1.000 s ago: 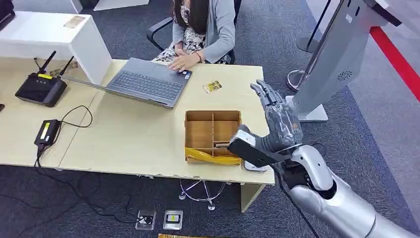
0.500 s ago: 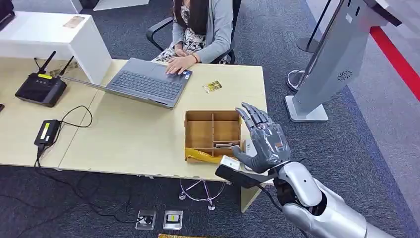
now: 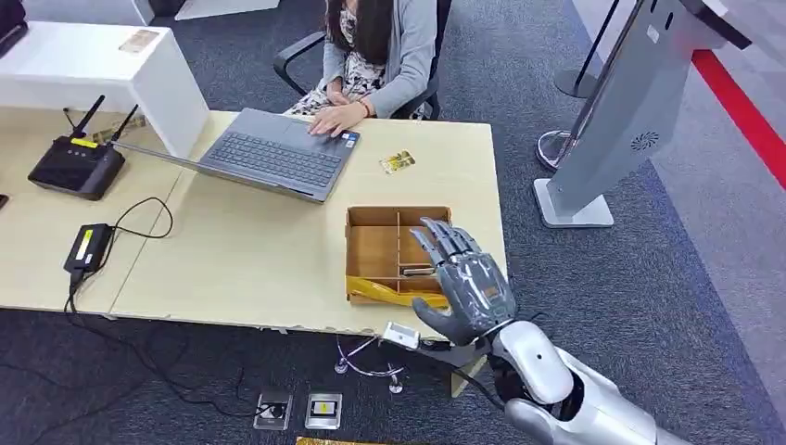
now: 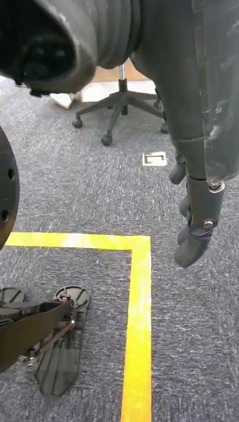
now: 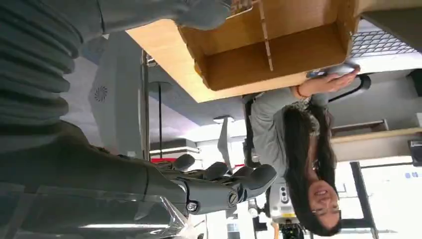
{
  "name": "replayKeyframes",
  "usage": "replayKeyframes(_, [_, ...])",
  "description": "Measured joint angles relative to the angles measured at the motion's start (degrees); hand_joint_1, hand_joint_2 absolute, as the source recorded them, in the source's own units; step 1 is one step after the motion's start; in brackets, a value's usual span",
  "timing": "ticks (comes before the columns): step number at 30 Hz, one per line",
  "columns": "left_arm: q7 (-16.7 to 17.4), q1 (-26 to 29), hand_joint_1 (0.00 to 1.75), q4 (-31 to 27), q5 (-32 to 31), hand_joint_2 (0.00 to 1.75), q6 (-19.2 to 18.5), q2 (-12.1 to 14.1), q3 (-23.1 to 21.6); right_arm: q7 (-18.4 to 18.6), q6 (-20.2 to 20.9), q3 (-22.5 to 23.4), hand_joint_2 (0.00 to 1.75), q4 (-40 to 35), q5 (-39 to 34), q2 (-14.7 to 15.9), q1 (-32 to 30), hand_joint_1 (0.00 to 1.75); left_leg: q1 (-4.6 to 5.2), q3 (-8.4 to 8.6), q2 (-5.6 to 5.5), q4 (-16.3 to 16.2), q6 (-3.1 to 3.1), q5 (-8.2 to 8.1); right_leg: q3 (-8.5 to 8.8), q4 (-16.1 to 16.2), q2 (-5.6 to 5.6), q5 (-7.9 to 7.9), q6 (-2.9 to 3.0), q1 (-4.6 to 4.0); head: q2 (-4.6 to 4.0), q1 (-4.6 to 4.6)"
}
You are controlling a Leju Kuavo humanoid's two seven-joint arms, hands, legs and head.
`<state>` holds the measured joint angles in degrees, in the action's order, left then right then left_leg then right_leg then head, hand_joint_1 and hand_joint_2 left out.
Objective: Pass the card to the sensor for recognition and then transmit it.
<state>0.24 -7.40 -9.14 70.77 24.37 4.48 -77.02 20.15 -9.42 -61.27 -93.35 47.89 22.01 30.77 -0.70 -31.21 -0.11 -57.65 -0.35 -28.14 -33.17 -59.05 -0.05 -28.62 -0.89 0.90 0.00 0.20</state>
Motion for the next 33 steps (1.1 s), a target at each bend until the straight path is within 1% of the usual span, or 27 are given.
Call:
replayKeyframes(6, [0.0, 0.0, 0.0, 0.0, 0.5, 0.0, -0.2, -0.3, 0.0, -0.6, 0.3, -0.4, 1.75, 3.3, 1.2, -2.1, -0.2, 0.0, 0.0, 0.0, 0.0, 0.0, 0.0, 0.0, 0.0, 0.0, -0.02, 0.0, 0.0, 0.0, -0.02, -0.02])
replayKeyframes(11, [0.0, 0.0, 0.0, 0.0, 0.0, 0.0, -0.2, -0.5, 0.0, -0.4, 2.4, -0.4, 1.75, 4.7, 2.7, -3.9, -0.4, 0.0, 0.0, 0.0, 0.0, 0.0, 0.0, 0.0, -0.01, 0.0, -0.02, 0.0, 0.0, 0.0, -0.02, -0.02])
replayKeyframes(14, [0.5, 0.0, 0.0, 0.0, -0.3, 0.0, -0.5, -0.5, 0.0, -0.4, 3.4, -0.2, 1.75, 5.6, 1.6, -4.9, -0.5, 0.0, 0.0, 0.0, 0.0, 0.0, 0.0, 0.0, -0.01, 0.0, -0.01, -0.01, 0.01, 0.0, 0.0, 0.0])
replayKeyframes(20, [1.7, 0.0, 0.0, 0.0, -0.7, 0.0, -0.8, -0.5, 0.0, -0.1, 3.7, 1.0, 1.75, 7.2, 1.3, -6.6, -0.5, 0.0, 0.0, 0.0, 0.0, 0.0, 0.0, 0.0, 0.0, 0.0, -0.01, -0.01, 0.01, 0.0, -0.02, -0.02])
replayKeyframes(25, [1.8, 0.0, 0.0, 0.0, -1.0, 0.0, -1.2, -0.5, 0.0, 0.1, 4.6, 2.7, 1.75, 8.2, -2.5, -8.1, -0.7, 0.0, 0.0, 0.0, 0.0, 0.0, 0.0, 0.0, 0.0, 0.0, -0.01, -0.01, 0.01, 0.0, 0.0, 0.02])
replayKeyframes(33, [2.2, 0.0, 0.0, 0.0, -1.4, 0.0, -1.8, -0.5, 0.0, 0.6, 4.9, 4.5, 1.75, 9.9, -3.1, -9.3, -0.6, 0.0, 0.0, 0.0, 0.0, 0.0, 0.0, 0.0, 0.0, 0.0, -0.01, -0.01, 0.01, 0.0, 0.0, 0.0])
